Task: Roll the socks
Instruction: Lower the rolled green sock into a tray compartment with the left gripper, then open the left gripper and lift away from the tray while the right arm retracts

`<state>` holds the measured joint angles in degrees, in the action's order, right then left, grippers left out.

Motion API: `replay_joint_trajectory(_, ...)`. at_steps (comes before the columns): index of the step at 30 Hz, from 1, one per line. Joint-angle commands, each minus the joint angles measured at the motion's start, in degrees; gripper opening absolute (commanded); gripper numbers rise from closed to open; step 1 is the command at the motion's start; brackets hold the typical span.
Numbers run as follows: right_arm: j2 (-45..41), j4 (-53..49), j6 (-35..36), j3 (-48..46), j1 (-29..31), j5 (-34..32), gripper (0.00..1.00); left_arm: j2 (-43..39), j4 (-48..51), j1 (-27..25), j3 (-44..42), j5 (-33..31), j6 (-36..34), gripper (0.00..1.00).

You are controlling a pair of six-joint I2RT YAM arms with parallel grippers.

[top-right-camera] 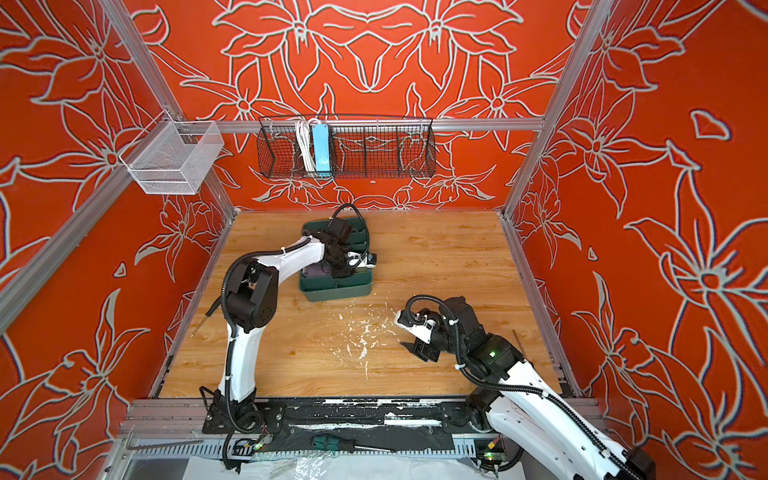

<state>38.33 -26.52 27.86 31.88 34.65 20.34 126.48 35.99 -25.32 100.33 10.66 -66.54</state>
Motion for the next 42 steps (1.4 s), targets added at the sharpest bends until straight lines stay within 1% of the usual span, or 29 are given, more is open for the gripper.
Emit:
replay_joint_trajectory(1, -0.87, 1.72, -1.20, 0.09, 0.39, 0.18, 0.70, 4.12, 0.83, -5.56, 2.70, 4.17, 1.28, 0.00)
replay_joint_trajectory(3, -1.18, 2.24, -1.16, -0.30, 0.35, -0.09, 0.70, 5.98, 0.82, -8.17, 5.27, 4.83, 2.51, 0.00)
replay_joint_trajectory(5, -1.71, 2.32, -0.92, -0.33, 0.36, -0.92, 0.70, 7.83, 0.49, -9.61, 8.10, 6.17, 4.63, 0.00)
replay_joint_trajectory(7, -2.13, 2.21, -0.65, -0.11, 0.37, -1.89, 0.70, 8.85, -0.10, -9.83, 9.84, 7.22, 7.25, 0.00)
replay_joint_trajectory(9, -2.55, 1.96, -0.27, 0.04, 0.33, -2.70, 0.70, 8.99, -0.39, -9.67, 10.06, 5.84, 7.26, 0.00)
replay_joint_trajectory(10, -2.79, 2.07, -0.19, 0.10, 0.33, -2.98, 0.70, 8.84, -0.35, -9.45, 9.76, 5.12, 6.67, 0.15)
replay_joint_trajectory(12, -3.12, 2.45, 0.17, -0.23, 0.37, -3.02, 0.70, 8.54, 1.54, -9.06, 10.19, 4.60, 4.73, 0.21)
replay_joint_trajectory(15, -3.05, 3.61, 0.03, -0.89, 0.41, -3.06, 0.70, 8.52, 6.55, -8.87, 12.83, 5.12, 1.61, 0.34)
replay_joint_trajectory(16, -2.94, 3.88, -0.17, -0.93, 0.40, -3.06, 0.70, 8.69, 8.19, -8.87, 14.10, 5.01, 0.77, 0.39)
replay_joint_trajectory(17, -2.73, 3.90, -0.25, -0.77, 0.36, -3.15, 0.70, 8.68, 9.22, -8.93, 14.91, 4.48, 0.19, 0.46)
replay_joint_trajectory(19, -2.62, 3.69, -0.11, -0.38, 0.37, -3.28, 0.70, 7.82, 9.49, -8.96, 15.54, 3.49, -0.65, 0.61)
replay_joint_trajectory(20, -2.56, 3.47, 0.06, -0.28, 0.36, -3.44, 0.70, 7.17, 9.47, -8.96, 15.63, 3.17, -1.28, 0.66)
replay_joint_trajectory(23, -2.87, 3.22, 0.52, -0.13, 0.38, -4.21, 0.70, 5.28, 10.48, -8.96, 16.52, 2.47, -3.48, 0.75)
replay_joint_trajectory(27, -3.19, 3.96, 0.58, -0.35, 0.33, -5.27, 0.70, 2.21, 10.28, -8.87, 17.28, 0.91, -4.45, 0.79)
replay_joint_trajectory(29, -3.48, 4.84, -0.22, -0.20, 0.34, -7.23, 0.70, -1.58, 6.25, -8.40, 16.60, 1.51, -1.04, 0.83)
replay_joint_trajectory(30, -3.51, 5.52, -1.18, -0.02, 0.35, -8.90, 0.71, -3.99, 2.01, -7.90, 15.53, 2.44, 2.11, 0.96)
replay_joint_trajectory(31, -3.60, 6.49, -3.24, 0.32, 0.36, -11.82, 0.71, -8.12, -4.27, -7.05, 12.82, 4.64, 6.06, 0.99)
replay_joint_trajectory(33, -3.46, 8.63, -9.14, 2.02, 0.33, -19.15, 0.73, -18.07, -21.70, -4.91, 3.65, 8.73, 15.07, 0.99)
replay_joint_trajectory(34, -3.28, 9.38, -12.65, 3.40, 0.33, -23.60, 0.73, -23.12, -32.81, -3.68, -1.81, 8.74, 21.02, 0.99)
replay_joint_trajectory(35, -2.91, 10.51, -16.41, 4.68, 0.26, -27.54, 0.74, -27.56, -42.82, -2.39, -6.47, 7.25, 27.61, 0.99)
replay_joint_trajectory(36, -2.52, 11.57, -19.84, 5.71, 0.22, -30.64, 0.76, -30.89, -48.71, -1.10, -9.29, 5.67, 31.94, 0.99)
replay_joint_trajectory(37, -1.79, 12.81, -23.30, 6.75, 0.09, -32.78, 0.77, -34.13, -53.31, 0.33, -11.51, 2.68, 36.59, 0.99)
replay_joint_trajectory(38, -0.76, 13.87, -25.84, 7.76, -0.04, -33.42, 0.77, -36.80, -55.48, 1.89, -12.97, -1.11, 40.86, 0.99)
replay_joint_trajectory(39, 0.30, 15.13, -27.88, 8.40, -0.14, -33.72, 0.77, -38.96, -54.94, 3.22, -13.43, -5.18, 43.97, 0.99)
replay_joint_trajectory(41, 3.61, 18.21, -32.38, 9.75, -0.43, -34.89, 0.77, -43.58, -47.49, 6.68, -13.41, -17.09, 51.55, 0.99)
replay_joint_trajectory(42, 5.34, 19.23, -34.08, 10.44, -0.62, -36.00, 0.77, -45.41, -42.95, 8.79, -13.73, -21.53, 54.83, 0.99)
